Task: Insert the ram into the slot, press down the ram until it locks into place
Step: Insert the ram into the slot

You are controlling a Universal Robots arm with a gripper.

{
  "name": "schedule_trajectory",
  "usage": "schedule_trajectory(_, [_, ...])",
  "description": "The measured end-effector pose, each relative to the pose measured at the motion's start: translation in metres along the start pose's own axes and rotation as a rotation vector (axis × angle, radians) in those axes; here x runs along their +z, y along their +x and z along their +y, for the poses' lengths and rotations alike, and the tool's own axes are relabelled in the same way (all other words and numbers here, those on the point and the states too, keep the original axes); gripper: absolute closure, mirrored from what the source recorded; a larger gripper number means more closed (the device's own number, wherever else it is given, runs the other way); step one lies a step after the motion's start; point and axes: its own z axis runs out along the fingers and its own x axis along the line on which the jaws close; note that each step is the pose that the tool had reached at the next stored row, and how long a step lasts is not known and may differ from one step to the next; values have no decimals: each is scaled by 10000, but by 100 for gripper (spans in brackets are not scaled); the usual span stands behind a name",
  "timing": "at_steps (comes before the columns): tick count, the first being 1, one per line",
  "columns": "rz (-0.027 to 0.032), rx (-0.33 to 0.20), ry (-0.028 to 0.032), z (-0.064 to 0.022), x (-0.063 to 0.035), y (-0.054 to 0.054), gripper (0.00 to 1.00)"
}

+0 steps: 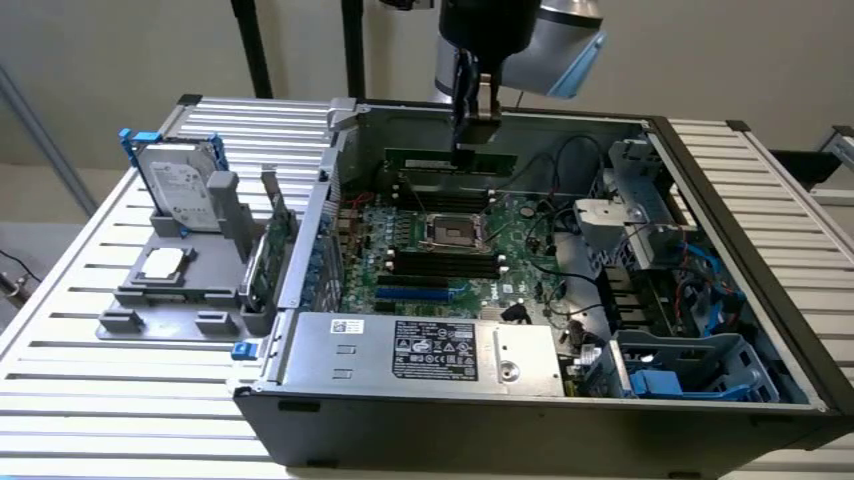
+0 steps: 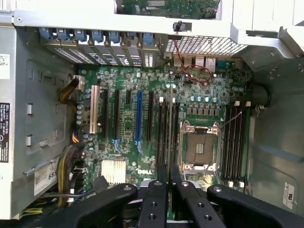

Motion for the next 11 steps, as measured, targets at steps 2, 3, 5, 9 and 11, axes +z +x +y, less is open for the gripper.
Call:
schedule_trajectory(2, [0,-1,0,-20,36,-17,87])
schedule_trajectory(3, [0,-3,0,-31,54,-25,87])
schedule_trajectory(5, [-1,-7,1,-50,91,-38,87])
schedule_trajectory(9, [0,-5,0,-66,163,-47,87])
schedule_trajectory(11, [0,-6,1,-71,199,-48,87])
